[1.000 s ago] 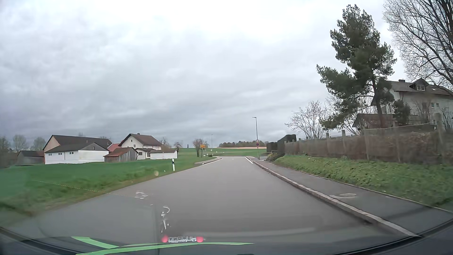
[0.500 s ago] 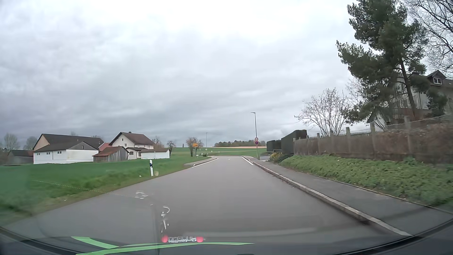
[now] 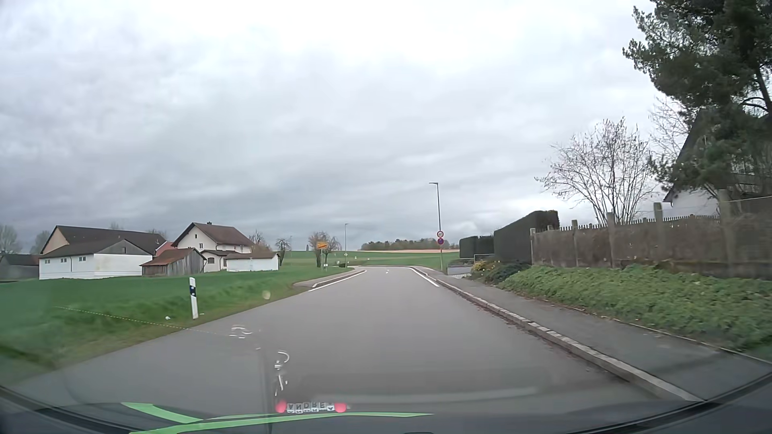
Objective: Follow the waypoints while adhering to traffic rules and regulations
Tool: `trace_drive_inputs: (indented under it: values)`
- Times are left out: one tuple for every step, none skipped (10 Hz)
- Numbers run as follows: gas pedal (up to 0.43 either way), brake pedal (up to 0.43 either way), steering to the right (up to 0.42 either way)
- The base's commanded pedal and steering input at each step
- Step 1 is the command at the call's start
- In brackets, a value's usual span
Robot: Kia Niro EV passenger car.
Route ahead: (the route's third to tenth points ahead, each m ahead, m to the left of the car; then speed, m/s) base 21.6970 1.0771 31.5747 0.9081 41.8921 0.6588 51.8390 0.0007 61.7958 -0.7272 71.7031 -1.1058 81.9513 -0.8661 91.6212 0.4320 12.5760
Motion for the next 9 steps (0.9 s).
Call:
trace_drive_inputs:
  values:
    - [0.220, 0.000, 0.006]
    - [0.197, 0.000, 0.007]
    - [0.189, 0.000, 0.007]
    - [0.177, 0.000, 0.007]
    - [0.169, 0.000, 0.007]
    - [0.169, 0.000, 0.007]
    - [0.157, 0.000, 0.007]
    - [0.157, 0.000, 0.007]
    - [0.157, 0.000, 0.007]
